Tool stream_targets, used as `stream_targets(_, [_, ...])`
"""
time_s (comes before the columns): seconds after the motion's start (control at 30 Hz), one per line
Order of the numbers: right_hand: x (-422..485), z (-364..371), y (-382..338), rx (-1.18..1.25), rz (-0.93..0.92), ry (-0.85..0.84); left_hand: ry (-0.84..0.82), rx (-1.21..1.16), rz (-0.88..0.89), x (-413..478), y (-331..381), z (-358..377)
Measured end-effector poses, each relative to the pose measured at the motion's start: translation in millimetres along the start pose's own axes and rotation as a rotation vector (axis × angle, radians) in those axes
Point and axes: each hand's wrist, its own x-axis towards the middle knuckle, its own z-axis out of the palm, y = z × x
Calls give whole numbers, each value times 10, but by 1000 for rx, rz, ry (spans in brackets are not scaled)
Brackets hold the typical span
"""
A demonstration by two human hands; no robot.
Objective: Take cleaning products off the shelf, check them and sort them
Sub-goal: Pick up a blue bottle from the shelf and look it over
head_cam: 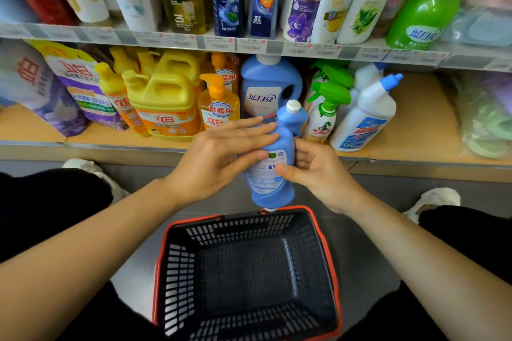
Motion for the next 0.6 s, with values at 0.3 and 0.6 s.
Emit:
stream_targets(0.3, [-29,-29,-80,81,-11,53,273,-107,-330,15,133,90])
stream_targets(0.6, [-69,9,-75,55,22,40,-42,40,101,35,37,14])
